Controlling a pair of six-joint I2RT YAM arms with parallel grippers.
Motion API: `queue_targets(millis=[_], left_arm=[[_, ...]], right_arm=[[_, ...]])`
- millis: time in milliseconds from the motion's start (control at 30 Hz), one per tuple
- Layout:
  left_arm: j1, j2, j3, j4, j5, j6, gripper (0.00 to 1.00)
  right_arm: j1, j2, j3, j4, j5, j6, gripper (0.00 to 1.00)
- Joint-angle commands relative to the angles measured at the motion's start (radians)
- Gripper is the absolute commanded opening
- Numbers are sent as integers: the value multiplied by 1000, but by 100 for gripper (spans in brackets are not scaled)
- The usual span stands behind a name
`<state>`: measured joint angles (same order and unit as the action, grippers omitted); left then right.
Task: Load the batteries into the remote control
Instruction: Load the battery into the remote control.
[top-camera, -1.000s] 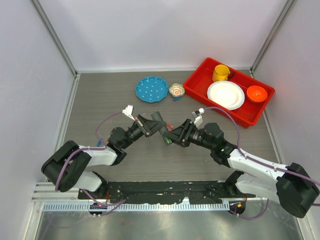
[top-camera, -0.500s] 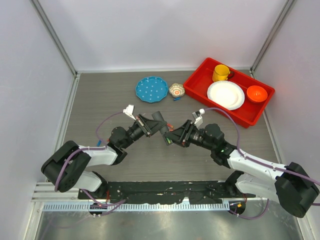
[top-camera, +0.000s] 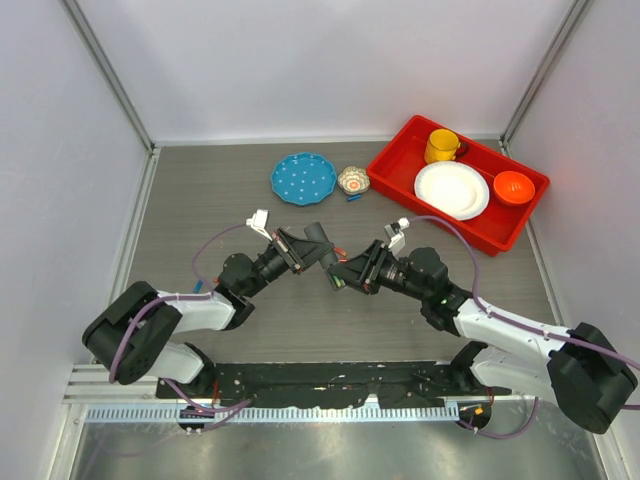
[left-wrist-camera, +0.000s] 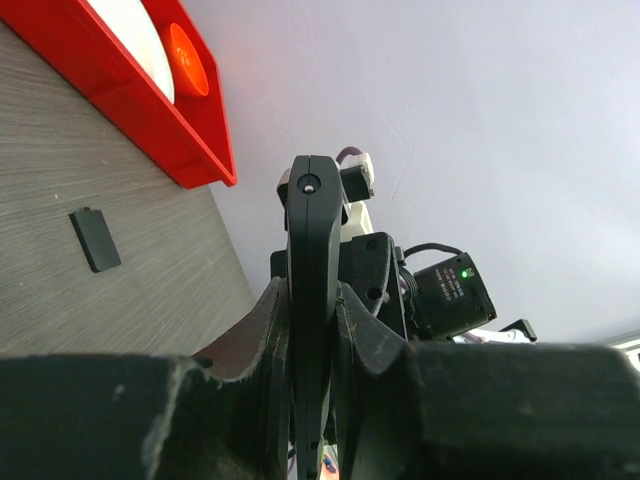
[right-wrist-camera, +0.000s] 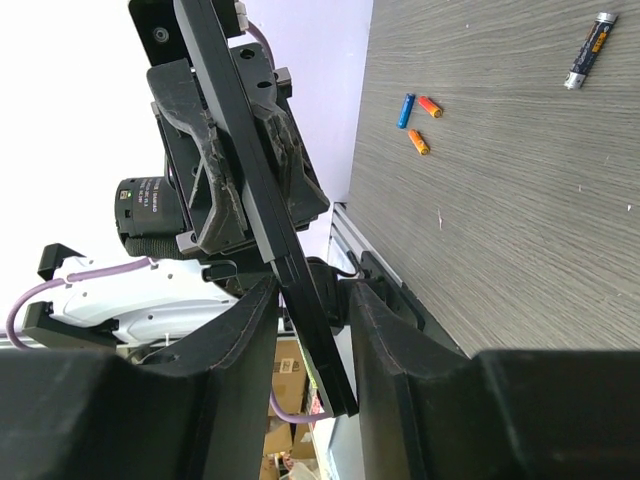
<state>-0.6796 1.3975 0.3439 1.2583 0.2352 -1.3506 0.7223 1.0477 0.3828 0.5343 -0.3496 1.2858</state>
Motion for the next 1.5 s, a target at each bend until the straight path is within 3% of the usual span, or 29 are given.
queue_targets(millis=[0,367,567,733,1000,1467], left_arm=[[-6,-29,43,288,-19,2,0],[-6,3,20,288,-19,21,0],[-6,27,12,288,-17,25,0],[-6,21,12,288,-14,24,0],[-6,-12,3,288,-2,18,0],[-6,-25,3,288,6,11,0]], right_arm=[[-3,8,-13,-13,-15,-8,40],[-3,-37,37,-63,-29,-32,65],[-4,-66,103,-151,-68,-106,71],[-21,-112,172,-328,-78,-230,71],[-55,-118,208,-491,-92,-391,58],[-80,-117,208,-462,-144,-391,53]])
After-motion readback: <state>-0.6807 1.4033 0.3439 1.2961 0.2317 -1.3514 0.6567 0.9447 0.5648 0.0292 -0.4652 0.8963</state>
